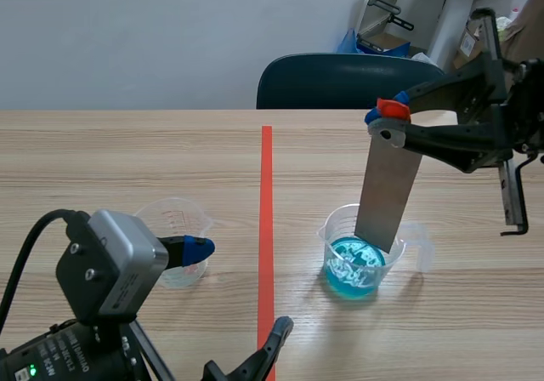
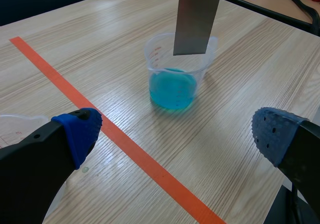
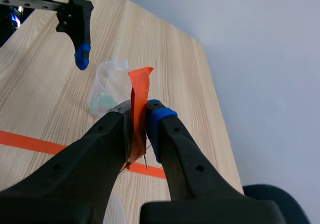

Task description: Do the redox reaction experiment

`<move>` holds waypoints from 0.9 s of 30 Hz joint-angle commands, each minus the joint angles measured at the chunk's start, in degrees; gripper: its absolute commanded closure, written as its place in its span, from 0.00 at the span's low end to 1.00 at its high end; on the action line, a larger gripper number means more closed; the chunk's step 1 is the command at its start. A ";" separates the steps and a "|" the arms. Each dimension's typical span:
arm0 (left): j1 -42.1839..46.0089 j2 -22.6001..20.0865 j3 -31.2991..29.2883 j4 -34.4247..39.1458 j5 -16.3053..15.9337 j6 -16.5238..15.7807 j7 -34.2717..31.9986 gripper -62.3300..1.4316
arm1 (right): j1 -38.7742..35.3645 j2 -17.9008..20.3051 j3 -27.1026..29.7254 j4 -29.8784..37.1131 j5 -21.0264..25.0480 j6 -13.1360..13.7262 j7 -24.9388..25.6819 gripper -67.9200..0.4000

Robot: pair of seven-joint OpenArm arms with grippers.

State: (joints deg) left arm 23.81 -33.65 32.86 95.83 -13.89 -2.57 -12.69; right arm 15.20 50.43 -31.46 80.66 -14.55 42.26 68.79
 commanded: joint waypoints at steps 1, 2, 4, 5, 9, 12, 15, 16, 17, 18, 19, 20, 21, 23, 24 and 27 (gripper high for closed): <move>0.00 0.28 -0.22 1.09 0.04 0.13 -1.20 0.00 | 0.81 0.83 2.05 1.07 1.27 0.46 1.11 0.98; 0.00 0.28 -0.22 1.09 0.04 0.13 -1.20 0.00 | 0.81 0.81 2.54 1.29 1.27 0.46 1.09 0.98; 0.00 0.31 -0.22 1.09 0.04 0.13 -1.20 0.00 | 0.81 0.81 3.32 1.81 1.29 0.46 1.25 0.98; 0.00 0.31 -0.22 1.09 0.04 0.13 -1.20 0.00 | 0.81 0.81 3.69 2.10 1.29 0.46 1.25 0.98; 0.00 0.31 -0.22 1.09 0.04 0.13 -1.20 0.00 | 0.81 0.81 4.90 2.91 1.29 0.46 1.27 0.98; 0.00 0.31 -0.22 1.09 0.04 0.13 -1.20 0.00 | 0.81 0.81 5.22 3.32 1.36 0.46 1.36 0.98; 0.00 0.31 -0.22 1.09 0.04 0.13 -1.18 0.00 | 0.81 0.81 5.22 3.63 1.46 0.46 1.49 0.98; 0.00 0.31 -0.22 1.09 0.04 0.13 -1.18 0.00 | 0.81 0.81 5.22 3.76 1.46 0.46 1.49 0.98; 0.00 0.31 -0.22 1.09 0.04 0.13 -1.18 0.00 | 0.81 0.81 5.22 3.82 1.49 0.46 1.53 0.98; 0.00 0.31 -0.22 1.09 0.04 0.13 -1.18 0.00 | 0.81 0.81 5.22 3.85 1.49 0.46 1.53 0.98; 0.00 0.31 -0.22 1.09 0.04 0.13 -1.18 0.00 | 0.81 0.81 5.22 3.85 1.49 0.46 1.57 0.98; 0.00 0.31 -0.22 1.09 0.04 0.13 -1.18 0.00 | 0.81 0.81 5.22 3.85 1.49 0.46 1.66 0.98; 0.00 0.31 -0.22 1.09 0.04 0.13 -1.18 0.00 | 0.81 0.81 5.22 3.85 1.49 0.46 1.66 0.98; 0.00 0.31 -0.22 1.09 0.04 0.13 -1.18 0.00 | 0.81 0.81 5.22 3.85 1.49 0.46 1.66 0.98; 0.00 0.31 -0.22 1.09 0.04 0.13 -1.18 0.00 | 0.79 0.79 5.22 3.85 1.49 0.46 1.66 0.98; 0.00 0.31 -0.22 1.09 0.04 0.13 -1.18 0.00 | 0.79 0.79 5.22 3.85 1.49 0.46 1.66 0.98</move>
